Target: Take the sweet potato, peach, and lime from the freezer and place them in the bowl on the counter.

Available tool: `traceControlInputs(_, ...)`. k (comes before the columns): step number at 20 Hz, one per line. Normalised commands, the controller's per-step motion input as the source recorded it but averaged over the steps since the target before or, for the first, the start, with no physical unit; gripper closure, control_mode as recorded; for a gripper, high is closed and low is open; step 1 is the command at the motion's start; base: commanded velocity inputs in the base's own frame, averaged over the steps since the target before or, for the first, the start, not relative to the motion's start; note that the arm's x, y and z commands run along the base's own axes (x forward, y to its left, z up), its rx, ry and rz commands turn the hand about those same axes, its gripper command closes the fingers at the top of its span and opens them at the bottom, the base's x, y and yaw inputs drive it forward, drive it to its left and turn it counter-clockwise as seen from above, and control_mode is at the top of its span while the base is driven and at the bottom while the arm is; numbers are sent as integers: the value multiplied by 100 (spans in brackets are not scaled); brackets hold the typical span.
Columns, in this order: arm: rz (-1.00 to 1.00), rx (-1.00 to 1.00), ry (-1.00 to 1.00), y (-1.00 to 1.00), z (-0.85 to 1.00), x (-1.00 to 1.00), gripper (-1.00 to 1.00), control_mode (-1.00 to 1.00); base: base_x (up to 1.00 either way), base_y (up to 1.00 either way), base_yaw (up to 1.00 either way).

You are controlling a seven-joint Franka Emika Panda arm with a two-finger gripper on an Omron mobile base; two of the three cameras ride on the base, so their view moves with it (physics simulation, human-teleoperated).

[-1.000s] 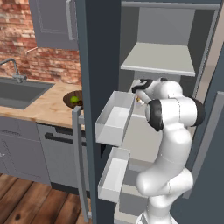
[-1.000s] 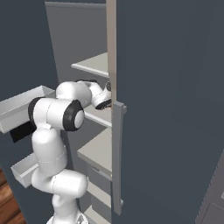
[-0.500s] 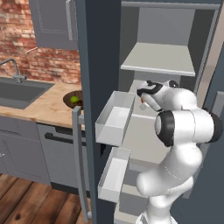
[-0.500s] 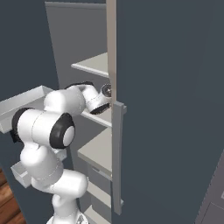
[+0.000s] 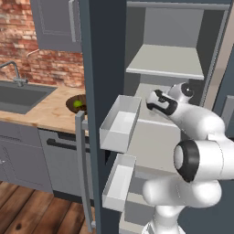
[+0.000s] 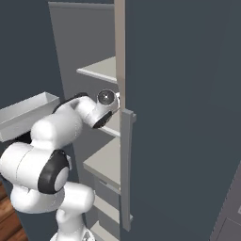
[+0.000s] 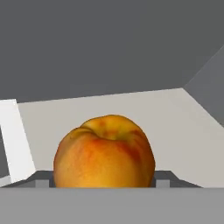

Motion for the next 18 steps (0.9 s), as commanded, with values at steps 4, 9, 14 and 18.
traceControlInputs(4,0,-10,-5,10,49,-69,100,-100,0,0,0)
traceControlInputs(9,0,-8,0,5,61,-72,100,-100,0,0,0)
traceControlInputs(14,0,-2,0,0,73,-83,100,-100,0,0,0)
traceControlInputs(18,0,-2,0,0,77,-89,100,-100,0,0,0)
